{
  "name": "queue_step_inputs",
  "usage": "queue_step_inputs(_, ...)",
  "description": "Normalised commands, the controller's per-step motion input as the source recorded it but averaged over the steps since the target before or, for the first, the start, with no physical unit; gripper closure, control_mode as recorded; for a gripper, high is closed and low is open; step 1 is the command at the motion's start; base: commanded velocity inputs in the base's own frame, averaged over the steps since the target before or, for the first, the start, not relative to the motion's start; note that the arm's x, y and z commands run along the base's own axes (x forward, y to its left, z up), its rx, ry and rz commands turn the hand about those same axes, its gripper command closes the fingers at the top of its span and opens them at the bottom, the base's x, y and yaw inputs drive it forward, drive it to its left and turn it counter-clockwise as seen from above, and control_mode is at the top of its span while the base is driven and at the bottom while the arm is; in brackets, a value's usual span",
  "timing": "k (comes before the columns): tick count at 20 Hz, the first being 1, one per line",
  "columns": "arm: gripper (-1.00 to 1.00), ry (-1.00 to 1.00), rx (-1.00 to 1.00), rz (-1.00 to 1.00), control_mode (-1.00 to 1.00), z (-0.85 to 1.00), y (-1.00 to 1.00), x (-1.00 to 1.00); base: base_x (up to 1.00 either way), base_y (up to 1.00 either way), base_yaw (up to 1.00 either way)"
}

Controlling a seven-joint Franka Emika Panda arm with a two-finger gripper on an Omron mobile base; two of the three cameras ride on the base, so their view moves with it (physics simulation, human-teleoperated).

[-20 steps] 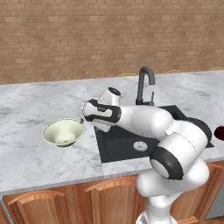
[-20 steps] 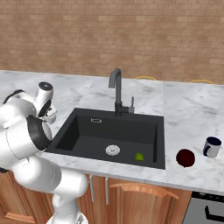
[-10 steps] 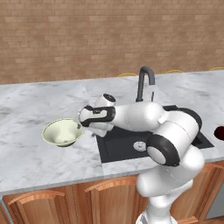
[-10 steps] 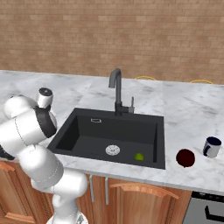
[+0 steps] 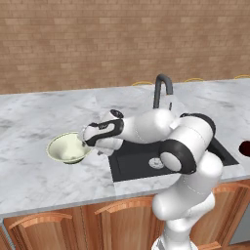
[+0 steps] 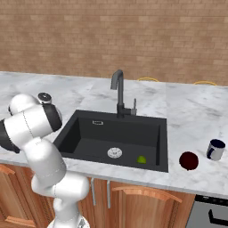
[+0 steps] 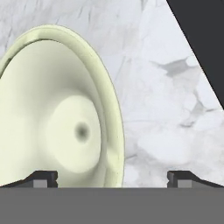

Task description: Clear the mugs and bowl far away from the sink.

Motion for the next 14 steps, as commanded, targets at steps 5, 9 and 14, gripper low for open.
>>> queue_step_inputs(5, -1.0, 0.0, 0.0, 0.0, -1.0, -0.2, 0.26, 0.15, 0.0, 0.0, 0.0)
queue_step_inputs(9, -1.0, 0.0, 0.0, 0.0, -1.0, -0.18, 0.07, 0.04, 0.0, 0.0, 0.0)
queue_step_inputs(14, 1.0, 0.0, 0.0, 0.0, -1.0, -0.06, 0.0, 0.0, 0.0, 0.0, 0.0)
